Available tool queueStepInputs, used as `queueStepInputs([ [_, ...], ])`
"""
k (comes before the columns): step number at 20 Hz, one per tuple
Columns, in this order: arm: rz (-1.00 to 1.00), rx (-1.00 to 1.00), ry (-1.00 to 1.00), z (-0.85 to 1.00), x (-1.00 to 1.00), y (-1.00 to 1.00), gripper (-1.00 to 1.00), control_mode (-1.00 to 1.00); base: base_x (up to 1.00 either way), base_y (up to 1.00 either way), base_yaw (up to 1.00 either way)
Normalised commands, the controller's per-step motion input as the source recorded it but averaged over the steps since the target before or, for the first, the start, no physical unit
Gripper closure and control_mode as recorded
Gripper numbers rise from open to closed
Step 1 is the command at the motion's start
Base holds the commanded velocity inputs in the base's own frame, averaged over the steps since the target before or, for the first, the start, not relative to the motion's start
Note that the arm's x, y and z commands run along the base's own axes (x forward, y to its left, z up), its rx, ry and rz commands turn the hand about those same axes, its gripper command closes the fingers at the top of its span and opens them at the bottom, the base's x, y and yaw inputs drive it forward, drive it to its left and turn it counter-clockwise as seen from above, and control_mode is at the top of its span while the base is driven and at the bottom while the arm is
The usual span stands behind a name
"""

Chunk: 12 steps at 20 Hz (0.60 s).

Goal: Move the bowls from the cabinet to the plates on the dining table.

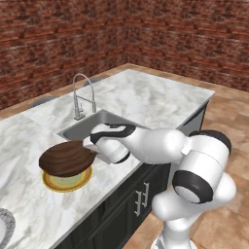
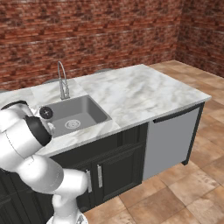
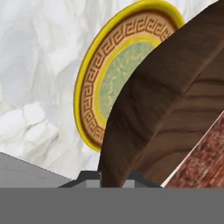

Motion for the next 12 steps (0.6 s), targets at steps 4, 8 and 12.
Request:
queueStepInputs([
  [4,0.09,0.00,-0.04,-0.08,-0.08,0.00,1.00,-1.00,0.00,0.00,0.00],
  [8,0.10,0.00,-0.05,-0.13,-0.13,0.00,1.00,-1.00,0.00,0.00,0.00],
  [12,0.10,0.00,-0.05,-0.24,-0.09,0.00,1.00,-1.00,0.00,0.00,0.00],
])
